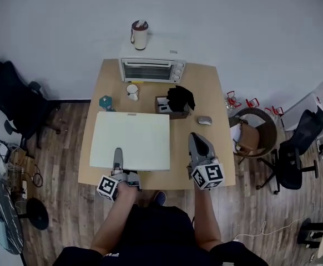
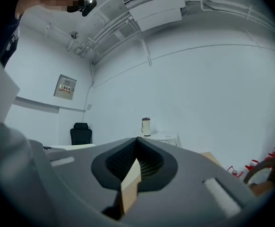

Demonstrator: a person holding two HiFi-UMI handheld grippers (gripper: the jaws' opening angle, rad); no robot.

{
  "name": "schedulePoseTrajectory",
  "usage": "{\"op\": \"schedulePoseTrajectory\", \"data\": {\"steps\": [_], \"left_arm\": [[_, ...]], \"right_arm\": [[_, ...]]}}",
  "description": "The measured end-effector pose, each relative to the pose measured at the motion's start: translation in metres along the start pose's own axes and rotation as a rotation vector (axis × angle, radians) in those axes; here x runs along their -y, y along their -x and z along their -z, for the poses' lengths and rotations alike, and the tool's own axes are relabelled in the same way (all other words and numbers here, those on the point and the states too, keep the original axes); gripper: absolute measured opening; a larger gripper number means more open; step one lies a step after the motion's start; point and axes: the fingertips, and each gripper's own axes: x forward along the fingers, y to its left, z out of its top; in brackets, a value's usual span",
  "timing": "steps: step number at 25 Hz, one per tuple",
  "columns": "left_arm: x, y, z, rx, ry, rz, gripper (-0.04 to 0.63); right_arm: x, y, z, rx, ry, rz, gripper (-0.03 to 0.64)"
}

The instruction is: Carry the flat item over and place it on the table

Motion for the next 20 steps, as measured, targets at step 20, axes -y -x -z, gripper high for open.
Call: {"op": "schedulePoseTrajectory", "data": {"steps": [20], "left_arm": [[-0.038,-0.037,-0.013,0.0,-0.045,-0.103,0.278]], "right_arm": [[0.002,-0.059,0.006,0.005,-0.004,-0.038,0.008]]}}
